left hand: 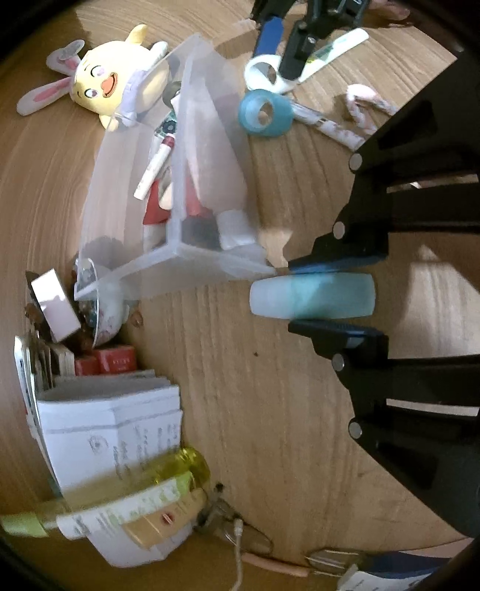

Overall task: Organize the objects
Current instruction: 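Grasp the light blue cylinder with the left tool while the right grasps the white tape roll, then carry the blue cylinder into the bin with the left tool while the right carries the tape roll in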

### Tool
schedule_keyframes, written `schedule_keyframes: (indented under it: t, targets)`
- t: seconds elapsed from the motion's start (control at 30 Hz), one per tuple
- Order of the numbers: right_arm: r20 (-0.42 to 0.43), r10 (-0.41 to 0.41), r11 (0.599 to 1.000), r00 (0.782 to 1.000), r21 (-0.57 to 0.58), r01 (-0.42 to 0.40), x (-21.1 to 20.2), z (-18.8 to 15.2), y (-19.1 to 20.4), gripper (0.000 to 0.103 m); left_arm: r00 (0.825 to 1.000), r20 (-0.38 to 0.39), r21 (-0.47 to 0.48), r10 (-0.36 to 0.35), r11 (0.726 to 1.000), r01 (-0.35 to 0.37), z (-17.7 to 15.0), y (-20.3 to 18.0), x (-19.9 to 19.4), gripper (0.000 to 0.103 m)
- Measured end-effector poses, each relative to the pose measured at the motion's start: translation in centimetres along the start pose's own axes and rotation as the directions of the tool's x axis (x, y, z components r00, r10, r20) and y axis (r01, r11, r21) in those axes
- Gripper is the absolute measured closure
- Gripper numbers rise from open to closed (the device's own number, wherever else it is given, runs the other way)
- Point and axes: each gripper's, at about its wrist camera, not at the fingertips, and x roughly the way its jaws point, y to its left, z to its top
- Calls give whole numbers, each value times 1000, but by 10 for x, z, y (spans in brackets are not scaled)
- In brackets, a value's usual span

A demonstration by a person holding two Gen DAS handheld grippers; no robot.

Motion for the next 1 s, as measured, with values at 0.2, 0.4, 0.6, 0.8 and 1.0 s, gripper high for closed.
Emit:
schedule_keyframes:
  t: [0.2,0.4,0.6,0.8,1.0]
  targets:
    - [28,6,999,1000,32,-7,-13,-4,-3,65,999,20,-59,-25,998,26,-13,7,-17,79]
    - [64,-5,998,998,62,1,-29,-4,-11,65,996,77,-68,-50,996,56,-11,1,-41,79]
    - [118,-4,995,993,100,-7,-46,0,-18,65,985,156,-48,-73,996,81,-6,-15,-68,79]
    - [172,2,992,985,124,-23,-58,10,-24,65,968,214,-24,-129,990,137,8,-29,-84,79]
    - [214,-18,993,977,116,-7,-68,22,-28,65,950,253,-9,-182,982,190,25,-44,-88,79]
